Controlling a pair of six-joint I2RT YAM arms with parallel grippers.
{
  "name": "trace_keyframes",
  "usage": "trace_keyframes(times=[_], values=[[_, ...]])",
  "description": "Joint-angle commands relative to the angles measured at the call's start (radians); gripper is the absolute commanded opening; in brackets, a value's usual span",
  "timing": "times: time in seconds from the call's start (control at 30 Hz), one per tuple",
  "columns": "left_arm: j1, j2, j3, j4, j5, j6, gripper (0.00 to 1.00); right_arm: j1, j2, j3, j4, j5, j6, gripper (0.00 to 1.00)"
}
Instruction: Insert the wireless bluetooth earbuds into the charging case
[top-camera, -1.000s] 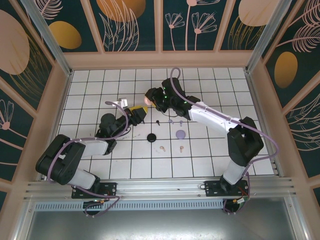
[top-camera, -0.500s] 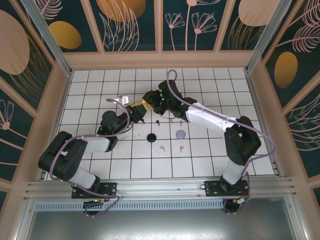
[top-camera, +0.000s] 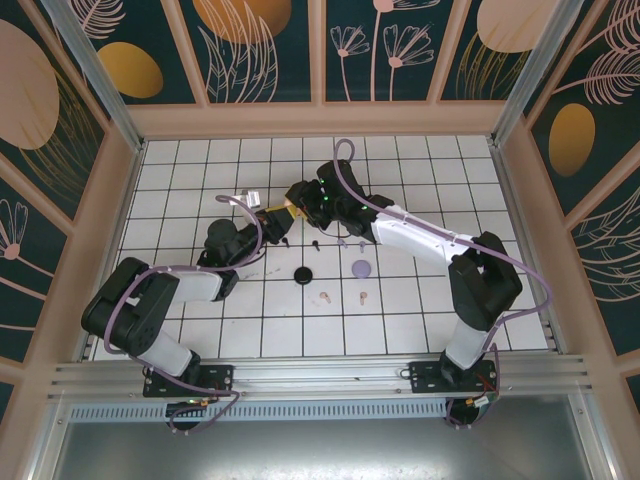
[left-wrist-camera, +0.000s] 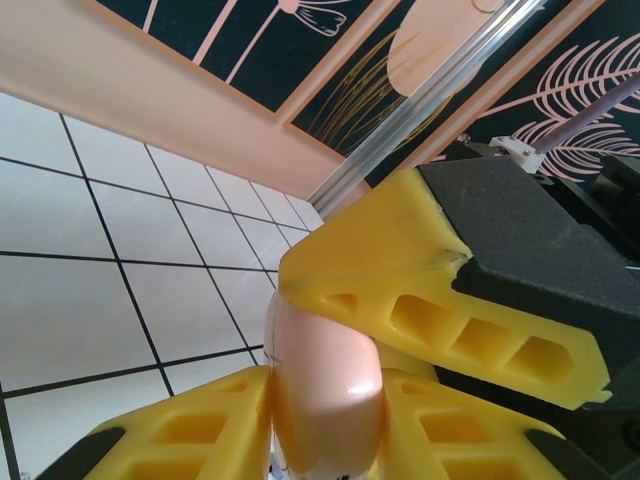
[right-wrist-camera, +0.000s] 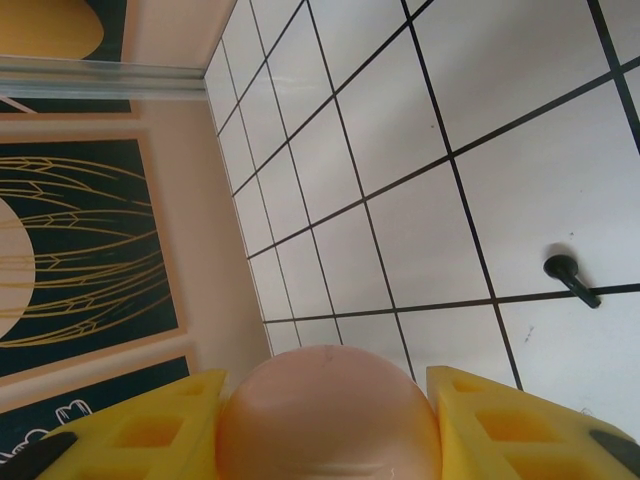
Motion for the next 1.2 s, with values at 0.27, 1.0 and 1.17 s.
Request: trace_keyframes(times=[0.27,1.0,1.17], values=[[-0.006,0.030,0.041,0.046,0.022,0.013,0.33,0.013,0.006,0.015,0.041,-0.014,0.016,0.37],[-0.022,0.041,0.038,0.089,-0.022,-0.007,0.22,0.019,-0.017,0.011,0.091,-0.045,0.069,0.37],[-0.023,0.056,0.033,0.128,-0.027,-0.032,0.00,0.020,-0.020,0.003,0.105,-0.056,0.082,0.38]])
